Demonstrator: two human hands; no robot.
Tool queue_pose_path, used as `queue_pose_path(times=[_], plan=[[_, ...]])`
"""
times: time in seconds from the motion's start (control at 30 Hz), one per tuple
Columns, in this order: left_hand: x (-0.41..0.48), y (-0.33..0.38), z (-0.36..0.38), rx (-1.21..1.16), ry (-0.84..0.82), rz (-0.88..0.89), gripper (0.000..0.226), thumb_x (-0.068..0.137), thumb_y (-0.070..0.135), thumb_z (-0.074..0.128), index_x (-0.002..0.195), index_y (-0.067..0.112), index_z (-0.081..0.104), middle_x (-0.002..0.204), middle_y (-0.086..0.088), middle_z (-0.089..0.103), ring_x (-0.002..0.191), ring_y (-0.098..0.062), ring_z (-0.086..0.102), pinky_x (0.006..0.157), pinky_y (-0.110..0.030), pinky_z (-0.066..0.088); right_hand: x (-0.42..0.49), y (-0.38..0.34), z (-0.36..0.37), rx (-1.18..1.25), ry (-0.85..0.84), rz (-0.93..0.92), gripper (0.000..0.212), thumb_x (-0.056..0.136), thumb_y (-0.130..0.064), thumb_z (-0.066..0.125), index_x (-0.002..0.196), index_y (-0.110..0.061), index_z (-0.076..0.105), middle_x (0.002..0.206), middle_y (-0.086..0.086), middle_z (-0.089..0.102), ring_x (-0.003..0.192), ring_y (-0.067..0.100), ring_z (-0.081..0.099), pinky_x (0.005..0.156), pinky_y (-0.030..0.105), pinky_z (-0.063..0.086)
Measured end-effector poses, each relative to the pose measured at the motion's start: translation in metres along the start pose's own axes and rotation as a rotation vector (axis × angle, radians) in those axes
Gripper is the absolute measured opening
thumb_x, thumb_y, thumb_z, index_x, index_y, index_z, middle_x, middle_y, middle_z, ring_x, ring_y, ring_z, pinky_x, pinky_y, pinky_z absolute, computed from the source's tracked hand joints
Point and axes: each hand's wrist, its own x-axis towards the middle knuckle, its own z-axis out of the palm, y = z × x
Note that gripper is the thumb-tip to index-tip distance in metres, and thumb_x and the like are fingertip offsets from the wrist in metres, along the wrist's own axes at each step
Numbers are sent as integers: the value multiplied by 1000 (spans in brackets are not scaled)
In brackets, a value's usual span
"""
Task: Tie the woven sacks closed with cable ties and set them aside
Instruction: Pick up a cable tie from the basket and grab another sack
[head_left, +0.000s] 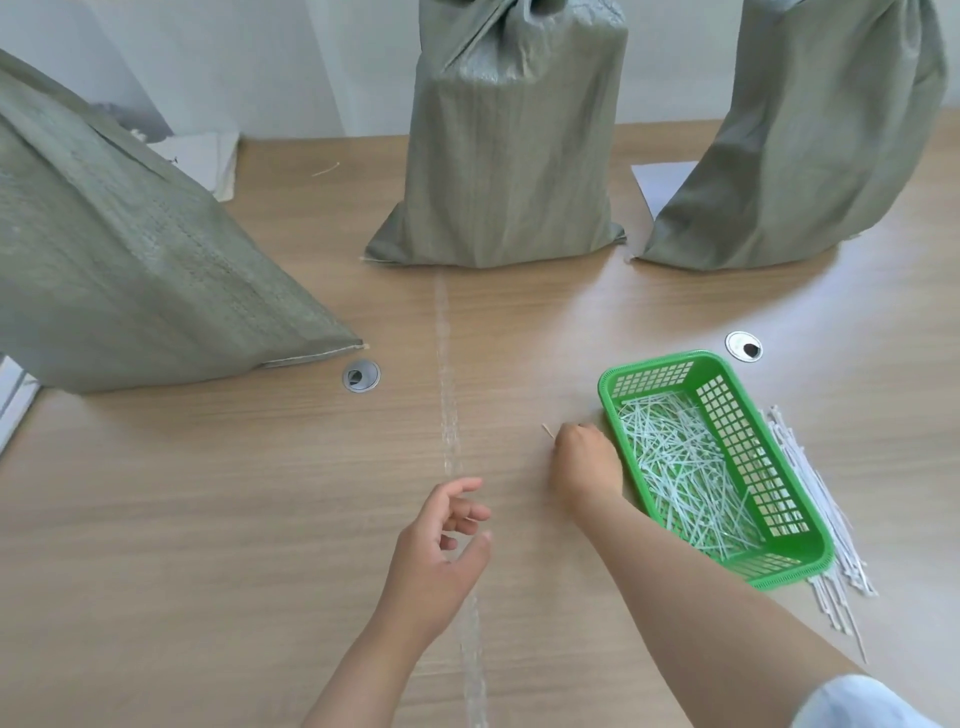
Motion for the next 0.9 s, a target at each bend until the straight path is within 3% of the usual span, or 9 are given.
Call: queue_pose_path(times=[0.23,0.37,0.57,0.7,0.9], plan=[[5,3,8,-19,-4,-3,45,77,23,62,117,42,58,99,18,68,88,-5,63,86,-37,49,3,0,-2,29,-63,21,20,88,-3,49,104,-6,60,109,17,67,102,36,64,80,37,50],[3,3,9,-30,-1,-5,43,78,21,61,116,41,60,95,16,69,84,-5,62,83,-33,48,-2,-1,-4,101,-95,27,21,87,-17,58,105,-9,63,110,14,67,103,35,64,81,36,51],[2,16,17,-65,-6,17,38,83,14,63,110,40,63,93,12,70,81,-5,60,76,-21,48,-26,-3,-31,371,77,-31,14,82,-17,59,91,-11,68,93,9,67,90,30,61,74,34,46],[-3,29,32,-78,-26,43,37,86,10,63,110,38,64,91,8,69,76,-7,58,71,-18,46,-36,34,-62,526,216,29,9,80,-14,62,82,-9,69,78,6,68,78,26,60,68,32,45],[-25,48,63,-88,-36,71,32,82,18,62,109,34,65,87,5,69,70,-5,55,67,-17,46,-54,114,-85,506,172,192,11,85,-15,61,89,-11,71,76,3,70,71,24,66,66,37,56]])
